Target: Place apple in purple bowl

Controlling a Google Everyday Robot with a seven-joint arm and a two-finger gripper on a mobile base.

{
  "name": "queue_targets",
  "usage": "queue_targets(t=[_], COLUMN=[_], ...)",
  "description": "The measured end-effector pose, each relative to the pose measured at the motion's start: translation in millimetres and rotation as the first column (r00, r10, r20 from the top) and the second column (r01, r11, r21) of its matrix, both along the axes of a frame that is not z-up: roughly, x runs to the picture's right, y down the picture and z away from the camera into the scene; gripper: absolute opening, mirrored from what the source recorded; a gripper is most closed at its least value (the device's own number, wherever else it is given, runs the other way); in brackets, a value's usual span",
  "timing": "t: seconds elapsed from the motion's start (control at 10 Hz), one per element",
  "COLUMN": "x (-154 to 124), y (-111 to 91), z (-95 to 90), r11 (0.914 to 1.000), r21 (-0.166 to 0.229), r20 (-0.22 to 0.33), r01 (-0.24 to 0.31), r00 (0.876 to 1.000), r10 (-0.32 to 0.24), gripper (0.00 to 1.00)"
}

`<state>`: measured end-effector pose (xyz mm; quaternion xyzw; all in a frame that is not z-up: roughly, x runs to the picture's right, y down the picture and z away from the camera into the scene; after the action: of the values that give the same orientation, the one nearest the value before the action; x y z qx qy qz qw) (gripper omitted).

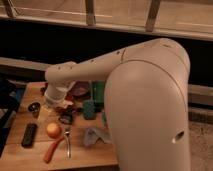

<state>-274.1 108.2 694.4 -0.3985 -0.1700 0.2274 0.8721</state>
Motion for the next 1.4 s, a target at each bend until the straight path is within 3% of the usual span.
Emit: queue_targets(t=[0.3, 0.7, 1.4], x=[-26, -49, -51], y=[22, 28, 36], z=[0.2, 18.4, 28.0], r11=[0.9983, 0.9947, 0.9942], r21=[0.007, 0.014, -0.012], r20=[0.061, 0.093, 0.123], r01=[0.059, 0.102, 0.107], r00=[0.996, 0.99, 0.987], r10=[-0.059, -0.102, -0.105], gripper=[0.8, 0.8, 0.8])
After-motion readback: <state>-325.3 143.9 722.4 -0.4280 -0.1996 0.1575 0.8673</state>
